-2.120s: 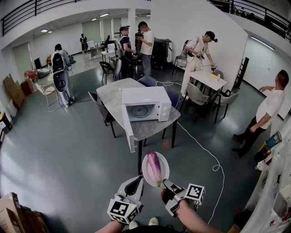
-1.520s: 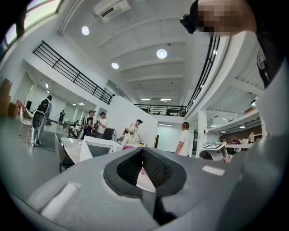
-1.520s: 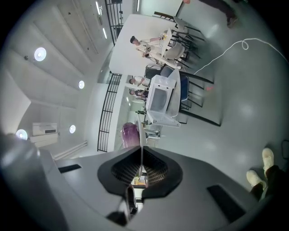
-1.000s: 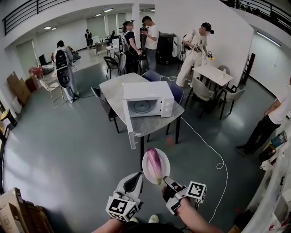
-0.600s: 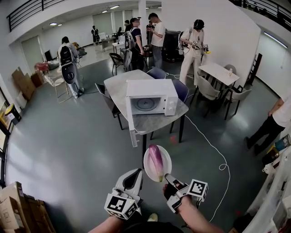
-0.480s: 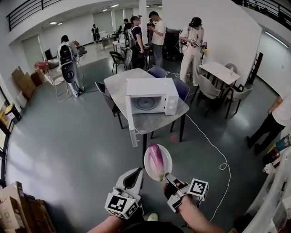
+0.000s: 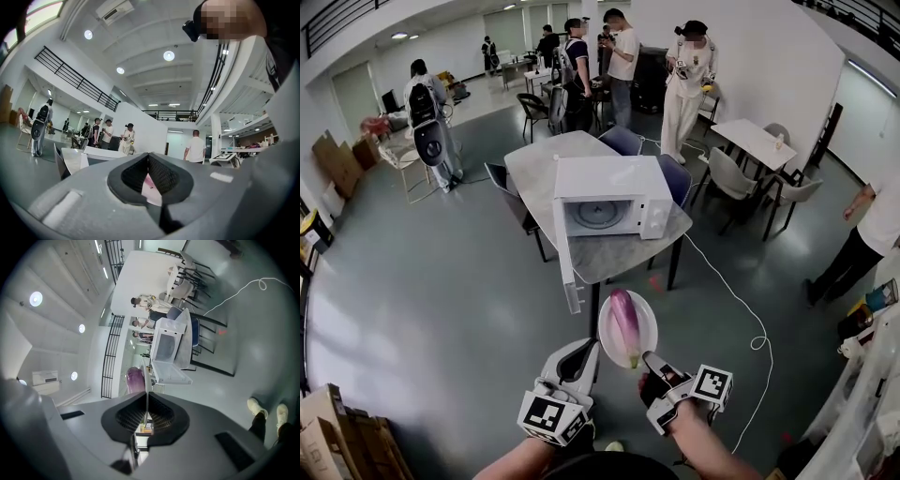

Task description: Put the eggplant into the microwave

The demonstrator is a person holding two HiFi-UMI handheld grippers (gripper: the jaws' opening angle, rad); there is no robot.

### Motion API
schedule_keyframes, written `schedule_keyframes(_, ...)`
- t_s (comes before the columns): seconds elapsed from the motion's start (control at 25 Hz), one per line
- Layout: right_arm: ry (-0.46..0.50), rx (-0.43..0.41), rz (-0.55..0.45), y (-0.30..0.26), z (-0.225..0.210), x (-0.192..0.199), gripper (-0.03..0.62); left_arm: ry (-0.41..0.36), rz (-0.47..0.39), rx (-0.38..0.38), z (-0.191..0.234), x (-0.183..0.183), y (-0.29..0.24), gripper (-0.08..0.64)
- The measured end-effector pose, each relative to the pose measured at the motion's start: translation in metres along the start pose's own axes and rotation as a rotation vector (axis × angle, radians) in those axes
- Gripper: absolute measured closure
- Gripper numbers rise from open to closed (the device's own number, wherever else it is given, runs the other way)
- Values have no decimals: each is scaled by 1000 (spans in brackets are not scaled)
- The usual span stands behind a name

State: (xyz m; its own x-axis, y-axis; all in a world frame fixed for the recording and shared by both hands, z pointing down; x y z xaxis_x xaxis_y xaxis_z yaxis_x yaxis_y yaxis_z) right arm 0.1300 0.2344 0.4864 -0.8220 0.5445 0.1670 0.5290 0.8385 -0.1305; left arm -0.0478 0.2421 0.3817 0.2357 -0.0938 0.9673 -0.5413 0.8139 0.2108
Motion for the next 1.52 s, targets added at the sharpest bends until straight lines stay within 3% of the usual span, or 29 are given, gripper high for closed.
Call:
schedule_keyframes(0.76, -14, 46, -131, -158, 13, -50, 575, 17, 2, 132, 143, 1, -123, 551)
schedule_keyframes(1.16, -27, 71, -108, -211, 0, -77, 575, 33, 11, 126, 175, 15, -169, 551)
schedule_keyframes(1.52, -14, 93, -13, -274, -22, -122, 575, 13, 5, 103, 207, 32, -233, 551)
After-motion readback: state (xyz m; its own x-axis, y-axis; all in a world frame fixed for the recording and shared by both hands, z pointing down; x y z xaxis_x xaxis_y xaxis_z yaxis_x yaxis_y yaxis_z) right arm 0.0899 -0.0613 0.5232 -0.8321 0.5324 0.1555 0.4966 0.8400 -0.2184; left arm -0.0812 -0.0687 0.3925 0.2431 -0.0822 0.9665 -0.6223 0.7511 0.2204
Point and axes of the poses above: the fingertips, and each gripper's own axes: y backward along the fingers, z to its left, x out of its underside, the point moved 5 cm from there along y, backward along the fingers, and after that the axes turned 9 degrees about -z, right-handed, at the moved point
